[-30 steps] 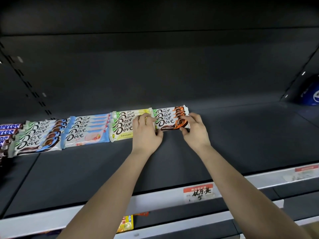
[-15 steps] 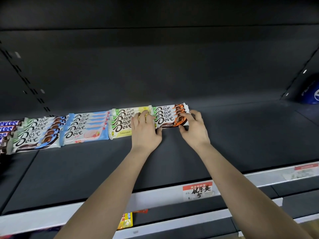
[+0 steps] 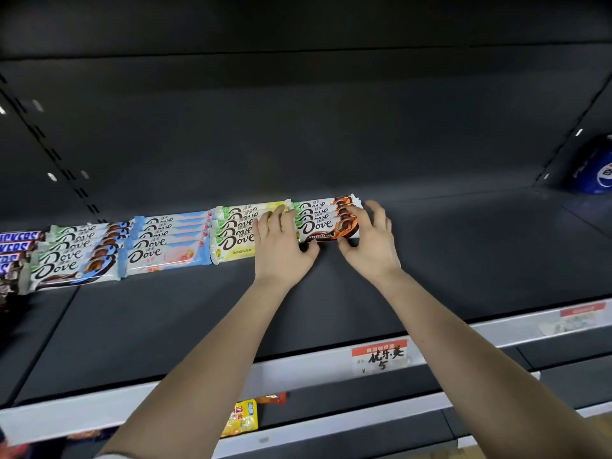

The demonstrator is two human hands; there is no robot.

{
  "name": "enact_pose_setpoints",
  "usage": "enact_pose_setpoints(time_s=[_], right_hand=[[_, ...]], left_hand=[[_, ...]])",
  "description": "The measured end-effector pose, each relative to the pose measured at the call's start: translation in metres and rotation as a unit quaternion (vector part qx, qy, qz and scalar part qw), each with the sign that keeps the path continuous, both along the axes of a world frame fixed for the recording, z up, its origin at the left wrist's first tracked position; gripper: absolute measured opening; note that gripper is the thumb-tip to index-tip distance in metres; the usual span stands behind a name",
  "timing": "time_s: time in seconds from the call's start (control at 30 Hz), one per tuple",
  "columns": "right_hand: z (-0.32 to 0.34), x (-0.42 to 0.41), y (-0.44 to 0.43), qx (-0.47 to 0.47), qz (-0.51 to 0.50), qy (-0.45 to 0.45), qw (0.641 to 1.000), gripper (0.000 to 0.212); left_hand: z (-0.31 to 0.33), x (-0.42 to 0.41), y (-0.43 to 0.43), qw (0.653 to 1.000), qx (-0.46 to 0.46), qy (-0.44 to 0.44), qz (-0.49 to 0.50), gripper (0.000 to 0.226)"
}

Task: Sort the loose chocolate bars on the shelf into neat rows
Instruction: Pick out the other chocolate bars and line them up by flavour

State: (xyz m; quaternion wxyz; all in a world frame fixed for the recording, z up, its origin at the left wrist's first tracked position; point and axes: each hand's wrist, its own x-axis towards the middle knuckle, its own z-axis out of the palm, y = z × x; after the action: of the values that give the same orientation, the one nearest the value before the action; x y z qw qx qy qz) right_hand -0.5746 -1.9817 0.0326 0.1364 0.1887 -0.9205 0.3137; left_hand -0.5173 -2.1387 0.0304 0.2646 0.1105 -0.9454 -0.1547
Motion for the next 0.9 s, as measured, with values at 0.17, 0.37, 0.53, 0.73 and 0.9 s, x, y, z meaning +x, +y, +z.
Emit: enact_pose_setpoints(time_s=[0.17, 0.37, 0.53, 0.73, 0.9], right_hand=[[0.015, 0.011, -0.015, 0.080, 0.037, 0.067, 0.994, 0.051], [0.041, 0.033, -0.079, 0.081, 0.114, 0.059, 0.988, 0.045], [0.045, 0.074, -0.165, 0.067, 0.203, 0.070, 0.974, 0.043], [0.051, 0.131, -0.274, 0.056, 0.299, 0.085, 0.949, 0.040], [0.059, 0.174, -0.358, 0.047, 0.363, 0.074, 0.928, 0.039]], left_hand=[[0.010, 0.008, -0.015, 1.000, -0.010, 0.027, -0.005, 0.056], [0.032, 0.032, -0.067, 0.999, -0.002, 0.011, 0.037, 0.052], [0.042, 0.082, -0.134, 0.995, 0.003, 0.010, 0.104, 0.048], [0.050, 0.160, -0.234, 0.979, -0.003, 0.003, 0.203, 0.055], [0.055, 0.220, -0.315, 0.964, -0.020, -0.002, 0.265, 0.052]])
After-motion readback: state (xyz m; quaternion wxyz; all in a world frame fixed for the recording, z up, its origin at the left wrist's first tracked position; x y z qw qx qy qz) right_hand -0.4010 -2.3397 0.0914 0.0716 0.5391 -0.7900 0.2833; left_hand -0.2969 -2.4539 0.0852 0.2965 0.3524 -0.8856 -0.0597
